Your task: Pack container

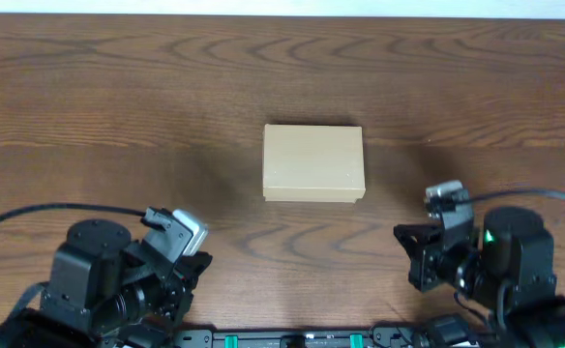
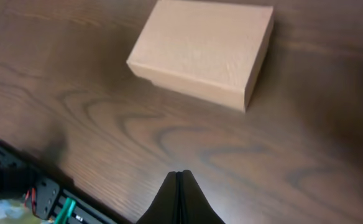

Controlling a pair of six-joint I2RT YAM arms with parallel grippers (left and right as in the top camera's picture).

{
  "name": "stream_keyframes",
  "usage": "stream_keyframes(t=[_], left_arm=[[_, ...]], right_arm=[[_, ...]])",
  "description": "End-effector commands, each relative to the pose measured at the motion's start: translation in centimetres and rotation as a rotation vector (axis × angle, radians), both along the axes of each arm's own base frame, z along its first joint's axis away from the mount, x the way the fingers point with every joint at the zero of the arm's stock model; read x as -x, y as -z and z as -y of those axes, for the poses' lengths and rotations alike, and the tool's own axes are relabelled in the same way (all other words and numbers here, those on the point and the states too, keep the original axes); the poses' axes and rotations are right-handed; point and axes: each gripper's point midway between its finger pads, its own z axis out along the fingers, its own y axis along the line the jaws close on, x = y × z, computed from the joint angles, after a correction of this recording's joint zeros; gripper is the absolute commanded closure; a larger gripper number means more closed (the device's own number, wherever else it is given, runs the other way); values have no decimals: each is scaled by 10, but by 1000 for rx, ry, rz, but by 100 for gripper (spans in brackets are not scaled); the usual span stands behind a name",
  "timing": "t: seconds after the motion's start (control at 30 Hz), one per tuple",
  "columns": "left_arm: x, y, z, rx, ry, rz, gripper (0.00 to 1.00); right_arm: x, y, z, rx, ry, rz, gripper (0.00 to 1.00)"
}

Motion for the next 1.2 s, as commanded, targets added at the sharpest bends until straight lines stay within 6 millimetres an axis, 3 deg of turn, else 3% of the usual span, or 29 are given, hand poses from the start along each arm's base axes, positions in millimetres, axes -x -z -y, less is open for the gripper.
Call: stream_keyframes(t=[0.0, 0.03, 0.07, 0.1, 0.4, 1.0, 1.17], left_arm=[[3, 1, 3, 47, -14, -9, 94], [2, 0, 3, 53, -20, -7, 82], [1, 0, 4, 58, -26, -9, 48], [1, -1, 4, 60, -29, -10, 5], [17, 16, -4, 14, -36, -105, 5], [18, 17, -6, 2, -40, -105, 5], [-4, 9, -25, -53, -153, 29, 5]], right_arm=[[7, 0, 1, -39, 25, 29, 91], [8, -2, 1, -42, 25, 41, 69], [9, -3, 1, -44, 25, 46, 1], [9, -3, 1, -50, 32, 42, 1], [14, 2, 1, -85, 71, -24, 1], [14, 2, 1, -86, 71, -24, 1], [14, 2, 1, -86, 71, -24, 1]])
